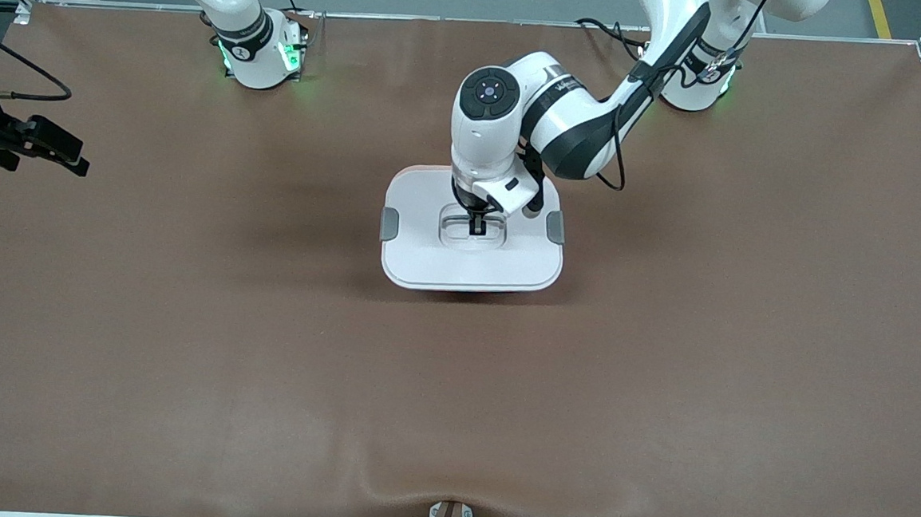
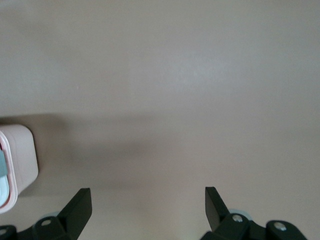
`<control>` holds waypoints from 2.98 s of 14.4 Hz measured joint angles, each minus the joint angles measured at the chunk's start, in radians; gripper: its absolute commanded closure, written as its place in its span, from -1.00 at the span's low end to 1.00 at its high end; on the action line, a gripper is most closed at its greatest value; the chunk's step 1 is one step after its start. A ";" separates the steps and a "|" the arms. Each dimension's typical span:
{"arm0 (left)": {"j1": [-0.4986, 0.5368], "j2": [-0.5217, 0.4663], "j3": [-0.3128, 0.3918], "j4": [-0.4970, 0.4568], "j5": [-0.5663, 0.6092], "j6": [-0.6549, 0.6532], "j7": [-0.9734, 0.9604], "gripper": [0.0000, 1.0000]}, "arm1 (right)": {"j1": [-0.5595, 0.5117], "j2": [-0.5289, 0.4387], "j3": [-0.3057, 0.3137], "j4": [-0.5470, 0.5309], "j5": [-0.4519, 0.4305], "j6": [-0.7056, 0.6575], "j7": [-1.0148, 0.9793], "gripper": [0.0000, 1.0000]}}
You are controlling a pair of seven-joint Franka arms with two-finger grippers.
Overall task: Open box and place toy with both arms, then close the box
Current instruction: 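Carry the lid over the container with the left gripper and lower it, then press the lid down onto the container with the left gripper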
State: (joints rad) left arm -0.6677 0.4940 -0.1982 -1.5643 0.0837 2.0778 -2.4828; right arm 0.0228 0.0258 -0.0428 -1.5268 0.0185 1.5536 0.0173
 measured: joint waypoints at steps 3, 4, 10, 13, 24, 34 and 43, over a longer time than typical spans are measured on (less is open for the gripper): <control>-0.008 0.003 0.000 0.000 0.000 0.000 -0.007 1.00 | 0.000 0.003 -0.001 0.000 0.000 0.027 0.005 -1.00; -0.010 0.005 0.000 0.000 0.000 0.000 -0.010 1.00 | -0.001 0.002 -0.003 0.000 0.000 0.027 0.007 -1.00; -0.015 0.020 0.000 -0.001 0.004 0.000 -0.011 1.00 | -0.006 0.002 -0.009 0.002 0.000 0.007 0.007 -1.00; -0.019 0.020 0.001 -0.001 0.010 -0.001 -0.011 1.00 | -0.007 0.003 -0.010 0.005 0.000 -0.007 0.007 -1.00; -0.036 0.017 0.005 -0.003 0.035 -0.003 -0.070 1.00 | -0.012 0.003 -0.012 0.024 0.000 -0.017 0.007 -1.00; -0.047 0.017 0.004 -0.004 0.081 -0.004 -0.132 1.00 | -0.012 0.003 -0.009 0.024 0.000 -0.042 0.007 -1.00; -0.043 0.017 0.005 -0.002 0.081 0.000 -0.132 0.89 | -0.012 0.003 -0.009 0.024 0.008 -0.052 0.007 -1.00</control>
State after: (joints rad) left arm -0.7108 0.5115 -0.1933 -1.5661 0.1650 2.0776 -2.6145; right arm 0.0111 0.0290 -0.0520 -1.5026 0.0263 1.5016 0.0240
